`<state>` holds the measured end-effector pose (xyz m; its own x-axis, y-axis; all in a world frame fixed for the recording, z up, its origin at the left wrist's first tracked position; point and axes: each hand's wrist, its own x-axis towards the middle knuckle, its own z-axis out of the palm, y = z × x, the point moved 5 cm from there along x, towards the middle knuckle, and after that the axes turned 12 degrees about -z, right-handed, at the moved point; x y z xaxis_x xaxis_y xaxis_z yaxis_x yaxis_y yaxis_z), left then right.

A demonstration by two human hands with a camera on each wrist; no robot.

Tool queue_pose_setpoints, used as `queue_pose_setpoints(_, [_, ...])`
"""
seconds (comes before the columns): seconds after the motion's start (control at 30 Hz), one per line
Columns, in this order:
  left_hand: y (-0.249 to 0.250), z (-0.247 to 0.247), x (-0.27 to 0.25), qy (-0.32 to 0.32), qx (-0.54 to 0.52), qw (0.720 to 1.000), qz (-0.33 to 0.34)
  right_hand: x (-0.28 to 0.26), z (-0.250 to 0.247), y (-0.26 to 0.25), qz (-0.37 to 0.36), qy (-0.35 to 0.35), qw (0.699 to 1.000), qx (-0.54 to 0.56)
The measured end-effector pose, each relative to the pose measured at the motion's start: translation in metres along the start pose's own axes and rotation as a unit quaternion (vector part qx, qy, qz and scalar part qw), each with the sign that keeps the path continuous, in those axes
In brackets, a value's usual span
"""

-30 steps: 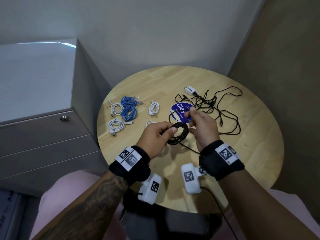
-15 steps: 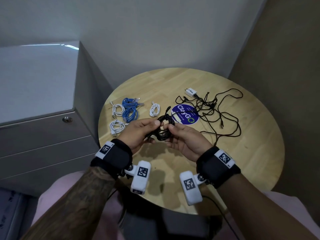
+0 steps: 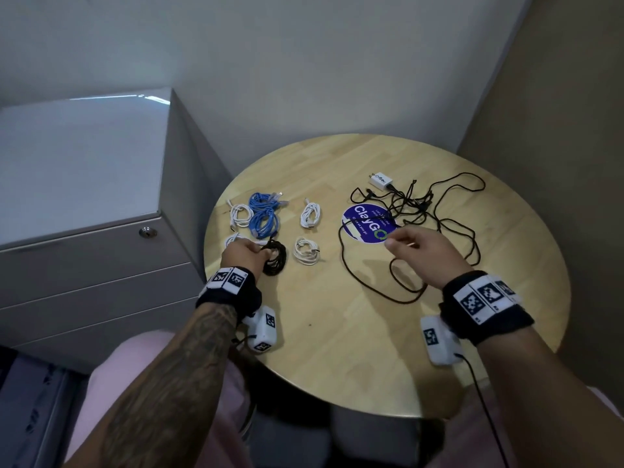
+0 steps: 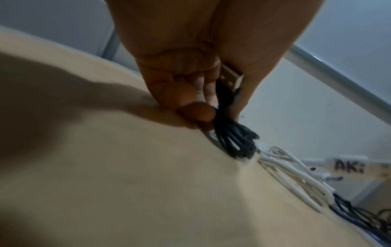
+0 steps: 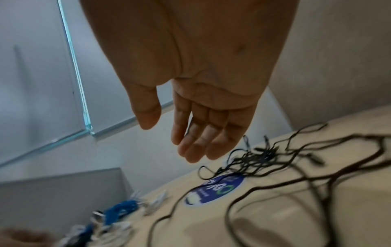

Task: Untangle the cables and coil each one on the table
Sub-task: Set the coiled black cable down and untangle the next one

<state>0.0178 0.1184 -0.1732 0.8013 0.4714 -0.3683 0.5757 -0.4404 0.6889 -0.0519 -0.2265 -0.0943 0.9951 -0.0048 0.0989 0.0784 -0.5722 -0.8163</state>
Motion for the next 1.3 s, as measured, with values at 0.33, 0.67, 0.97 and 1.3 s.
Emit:
queue_pose_setpoints(0.33, [0.017, -0.029, -0.025, 0.037, -0.005, 0.998, 0.059, 0.009, -0.021, 0.04, 0.064, 0.04, 0.981, -0.18])
queue_pose_setpoints(0.67, [0.082, 0.011, -0.107, -0.053, -0.045, 0.937, 0.342, 0.011, -0.02, 0.059, 0.118, -0.009, 0.97, -0.214])
queue_pose_setpoints(0.97, [0.104, 0.109, -0.166, -0.197, 0.011, 0.862, 0.467, -0.005, -0.03, -0.025, 0.004, -0.02, 1.0, 0.004])
queue_pose_setpoints(1.3, [0.083, 0.112, -0.175, -0.307, -0.132, 0.877, 0.345, 0.005, -0.031, -0.049, 0.002, 0.116, 0.9, 0.42])
